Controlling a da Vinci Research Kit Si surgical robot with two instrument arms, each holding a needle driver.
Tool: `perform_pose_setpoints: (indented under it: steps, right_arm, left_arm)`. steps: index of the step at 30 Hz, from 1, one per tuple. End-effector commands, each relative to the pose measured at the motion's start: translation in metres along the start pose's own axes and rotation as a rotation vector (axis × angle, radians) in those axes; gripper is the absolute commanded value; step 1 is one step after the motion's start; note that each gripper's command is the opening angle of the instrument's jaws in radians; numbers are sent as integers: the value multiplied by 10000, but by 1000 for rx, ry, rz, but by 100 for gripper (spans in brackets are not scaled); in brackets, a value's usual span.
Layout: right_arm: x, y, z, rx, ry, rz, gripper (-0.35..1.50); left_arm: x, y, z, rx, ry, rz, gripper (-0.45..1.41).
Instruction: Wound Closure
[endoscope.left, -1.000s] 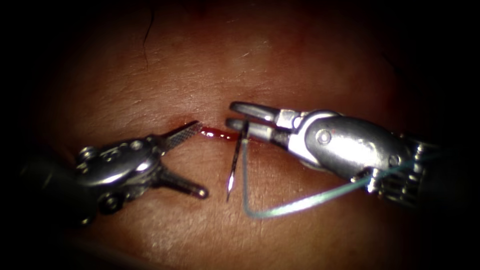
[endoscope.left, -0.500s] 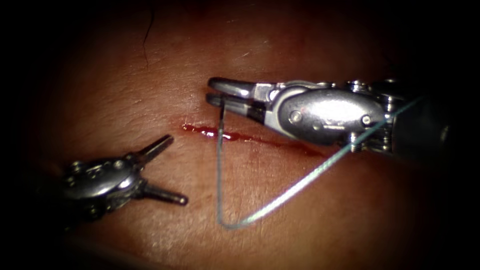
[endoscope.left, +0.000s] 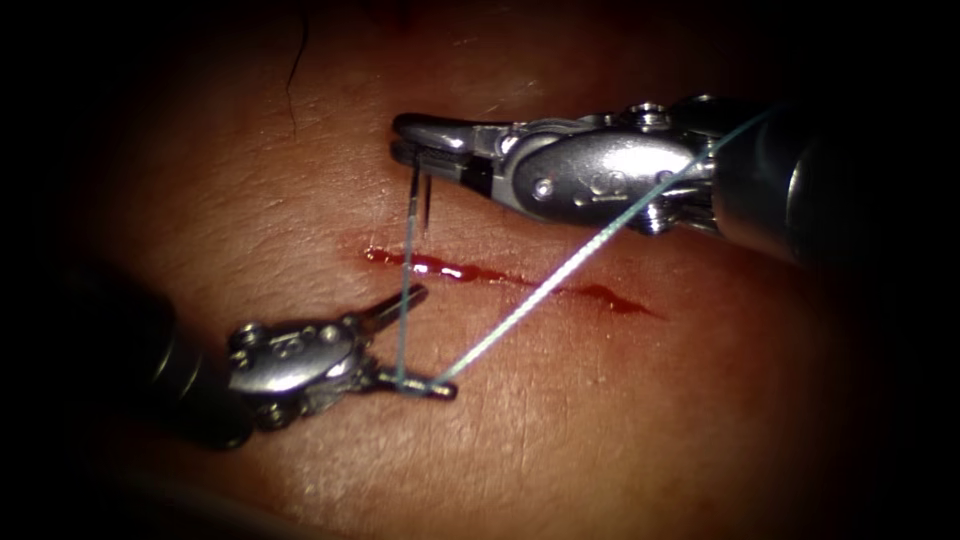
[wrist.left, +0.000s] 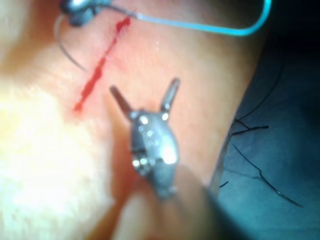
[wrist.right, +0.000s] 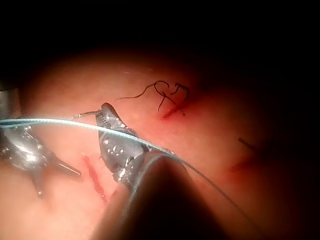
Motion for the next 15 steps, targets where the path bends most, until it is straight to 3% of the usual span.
perform_pose_setpoints:
  steps: [1, 15]
  right_arm:
    - [-3, -3, 9, 1, 3, -4, -35]
    - [-2, -5, 10, 2, 4, -10, -35]
  left_arm:
    - [-15, 1, 2, -1, -16, -8, 89]
    - [-70, -41, 9, 3, -67, -64, 83]
